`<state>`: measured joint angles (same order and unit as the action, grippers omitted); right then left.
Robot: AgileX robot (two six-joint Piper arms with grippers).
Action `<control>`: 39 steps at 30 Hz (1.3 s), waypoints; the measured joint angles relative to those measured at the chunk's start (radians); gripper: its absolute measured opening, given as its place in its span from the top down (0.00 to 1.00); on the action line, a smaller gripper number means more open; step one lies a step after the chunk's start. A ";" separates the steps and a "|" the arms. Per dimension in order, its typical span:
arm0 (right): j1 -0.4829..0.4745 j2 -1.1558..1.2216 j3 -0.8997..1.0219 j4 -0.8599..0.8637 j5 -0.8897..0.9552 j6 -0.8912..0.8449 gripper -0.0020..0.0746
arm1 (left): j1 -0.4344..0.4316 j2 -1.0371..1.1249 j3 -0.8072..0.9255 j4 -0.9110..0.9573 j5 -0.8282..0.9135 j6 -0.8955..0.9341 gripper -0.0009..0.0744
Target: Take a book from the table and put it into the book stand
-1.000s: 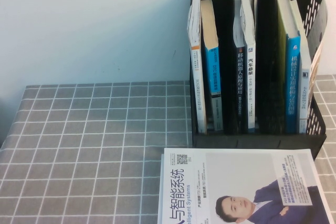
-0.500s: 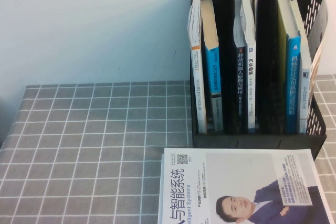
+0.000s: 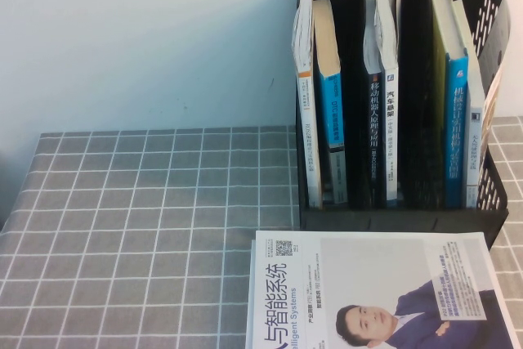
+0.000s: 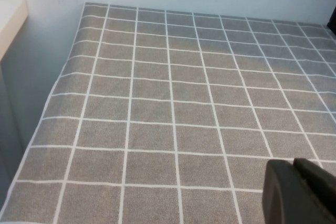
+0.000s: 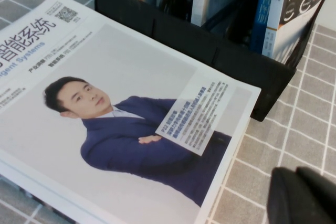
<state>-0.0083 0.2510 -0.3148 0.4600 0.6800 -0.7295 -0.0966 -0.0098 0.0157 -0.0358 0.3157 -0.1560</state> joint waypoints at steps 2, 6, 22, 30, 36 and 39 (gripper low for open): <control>0.000 0.000 0.000 0.000 0.000 0.000 0.98 | 0.000 0.000 0.000 0.000 0.000 0.000 0.99; 0.000 0.000 0.000 0.001 0.000 0.000 0.98 | 0.000 0.000 0.000 0.000 0.000 0.000 0.99; 0.000 -0.117 0.102 -0.304 -0.269 0.294 0.98 | 0.000 0.000 0.000 0.000 0.000 0.000 0.99; 0.000 -0.256 0.333 -0.434 -0.347 0.507 0.98 | 0.000 0.000 0.000 0.000 0.002 0.000 0.99; 0.000 -0.263 0.335 -0.430 -0.322 0.525 0.98 | 0.000 -0.002 0.000 0.000 0.003 0.000 0.99; 0.000 -0.263 0.335 -0.430 -0.322 0.535 0.98 | 0.001 -0.002 0.000 0.000 0.003 -0.016 0.99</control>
<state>-0.0086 -0.0122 0.0206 0.0304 0.3583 -0.1941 -0.0961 -0.0119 0.0157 -0.0358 0.3191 -0.1718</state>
